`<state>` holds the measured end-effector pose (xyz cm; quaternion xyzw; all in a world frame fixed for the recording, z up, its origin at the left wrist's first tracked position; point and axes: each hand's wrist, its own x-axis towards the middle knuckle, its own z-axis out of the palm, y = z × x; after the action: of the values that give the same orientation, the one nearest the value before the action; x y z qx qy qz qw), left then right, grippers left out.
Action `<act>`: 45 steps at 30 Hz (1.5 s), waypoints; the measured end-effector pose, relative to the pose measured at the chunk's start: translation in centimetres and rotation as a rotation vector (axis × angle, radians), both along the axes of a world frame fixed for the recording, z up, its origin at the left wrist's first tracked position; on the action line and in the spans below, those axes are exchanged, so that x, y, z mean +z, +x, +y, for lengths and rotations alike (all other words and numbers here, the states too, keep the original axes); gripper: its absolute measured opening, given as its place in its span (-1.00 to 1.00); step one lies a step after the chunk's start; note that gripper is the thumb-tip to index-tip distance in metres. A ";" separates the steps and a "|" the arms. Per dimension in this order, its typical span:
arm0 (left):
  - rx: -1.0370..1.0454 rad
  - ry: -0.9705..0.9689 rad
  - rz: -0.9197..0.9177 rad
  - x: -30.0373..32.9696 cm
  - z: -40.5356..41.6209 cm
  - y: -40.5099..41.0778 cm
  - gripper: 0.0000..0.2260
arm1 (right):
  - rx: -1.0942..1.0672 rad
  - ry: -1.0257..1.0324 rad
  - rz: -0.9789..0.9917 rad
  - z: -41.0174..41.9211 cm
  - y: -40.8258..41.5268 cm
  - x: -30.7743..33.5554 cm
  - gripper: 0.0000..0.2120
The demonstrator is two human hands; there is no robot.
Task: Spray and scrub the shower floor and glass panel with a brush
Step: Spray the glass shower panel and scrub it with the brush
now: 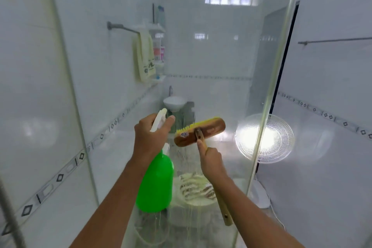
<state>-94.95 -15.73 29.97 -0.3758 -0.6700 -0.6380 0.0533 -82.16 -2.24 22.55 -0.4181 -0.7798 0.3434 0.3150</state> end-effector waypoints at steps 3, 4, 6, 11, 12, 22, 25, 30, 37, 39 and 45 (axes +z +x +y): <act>0.008 -0.008 0.015 0.4 -0.5 0.3 -0.60 | 0.039 -0.029 0.005 -0.4 0.1 0.2 -0.40; 0.012 -0.009 0.016 0.5 -0.5 0.4 -0.63 | 0.053 -0.027 0.031 -0.4 -0.2 1.4 -0.40; 0.016 -0.010 0.013 1.1 -0.6 0.6 -0.67 | 0.057 -0.007 0.111 -0.2 -1.1 5.5 -0.40; 0.027 -0.019 0.004 3.8 -0.4 1.0 -0.69 | 0.080 0.044 0.353 1.5 -2.9 18.6 -0.40; 0.030 -0.023 -0.013 4.2 -0.5 1.2 -0.67 | 0.084 0.028 0.390 1.7 -2.9 20.7 -0.42; 0.075 -0.104 0.021 3.8 -1.0 0.6 -0.65 | 0.131 -0.028 0.443 1.3 -2.9 23.8 -0.47; 0.046 -0.085 -0.070 2.9 -1.4 0.5 -0.61 | 0.122 0.013 0.438 1.0 -4.1 22.1 -0.44; 0.120 -0.015 -0.068 -0.5 -1.7 0.0 -0.65 | 0.118 0.104 0.393 -0.5 -6.4 10.5 -0.44; 0.160 -0.014 -0.004 -6.0 -2.2 -1.1 -0.73 | 0.116 -0.113 0.253 -3.6 -5.0 -10.7 -0.47; 0.166 -0.023 -0.024 -6.9 -2.2 -1.8 -0.73 | 0.124 -0.069 0.269 -3.3 -5.3 -9.6 -0.48; 0.112 -0.137 -0.091 -10.3 -0.9 -2.2 -0.76 | 0.168 0.079 0.503 -1.3 -7.8 2.2 -0.52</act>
<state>-97.18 -16.64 19.70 -0.3115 -0.7335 -0.6032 0.0326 -89.93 -3.53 24.78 -0.2409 -0.7218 0.4309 0.4852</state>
